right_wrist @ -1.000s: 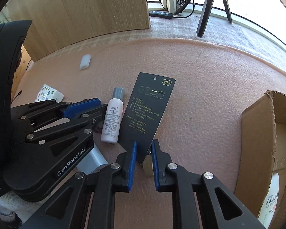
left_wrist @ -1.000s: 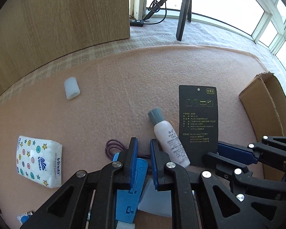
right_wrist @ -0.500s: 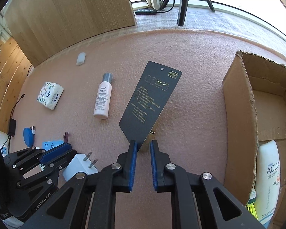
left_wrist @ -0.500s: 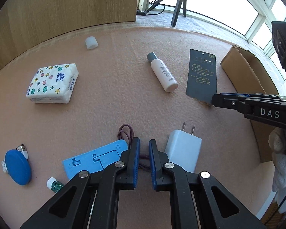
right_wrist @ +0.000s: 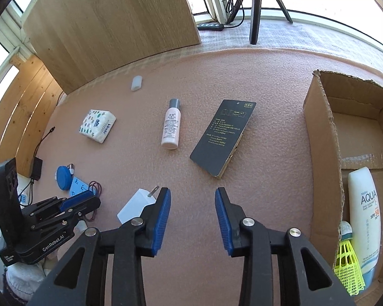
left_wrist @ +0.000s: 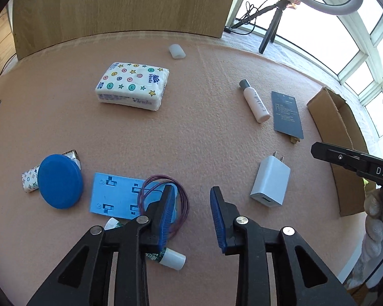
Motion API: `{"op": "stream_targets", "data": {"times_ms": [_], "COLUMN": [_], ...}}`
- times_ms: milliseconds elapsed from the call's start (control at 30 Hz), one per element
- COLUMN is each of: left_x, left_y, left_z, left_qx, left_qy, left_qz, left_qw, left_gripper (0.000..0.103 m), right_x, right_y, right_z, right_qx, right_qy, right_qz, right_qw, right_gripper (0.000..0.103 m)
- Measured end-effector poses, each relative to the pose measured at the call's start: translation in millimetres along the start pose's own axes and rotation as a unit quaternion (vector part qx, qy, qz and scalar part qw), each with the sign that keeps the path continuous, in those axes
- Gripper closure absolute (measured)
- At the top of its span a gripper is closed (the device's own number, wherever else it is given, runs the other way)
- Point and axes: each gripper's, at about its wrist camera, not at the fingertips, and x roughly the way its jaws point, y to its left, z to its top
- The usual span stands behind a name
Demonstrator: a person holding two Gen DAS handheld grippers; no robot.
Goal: Organize objects
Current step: 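Grasp the green tube with the left gripper while the right gripper grasps the purple cable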
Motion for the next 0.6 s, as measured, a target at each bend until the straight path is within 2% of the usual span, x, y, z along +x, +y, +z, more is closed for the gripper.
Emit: {"op": "stream_targets", "data": {"times_ms": [133,267,533,600], "left_x": [-25.9,-41.7,-32.1,-30.6], "left_y": [18.4,38.3,40.4,40.0], "left_z": [-5.9,-20.6,-45.7,-46.1], "left_qx": [-0.012,-0.025,-0.028,-0.030], "left_qy": [-0.022,-0.025,-0.006,-0.009], "left_qz": [-0.002,0.006,-0.003,0.011], "left_qw": [0.9997,0.9993,0.9996,0.9994], "left_gripper": [0.059,0.059,0.060,0.060], "right_x": [-4.3,-4.7,6.4,9.1], "right_y": [13.9,29.2,64.9,72.2], "right_z": [-3.6,-7.1,-14.2,-16.7], "right_qx": [-0.007,-0.018,-0.045,-0.051], "right_qy": [-0.002,0.001,0.019,0.024], "right_qz": [0.022,0.041,0.070,0.074], "right_qw": [1.000,0.999,0.996,0.996], "right_gripper": [0.070,0.070,0.070,0.070]}}
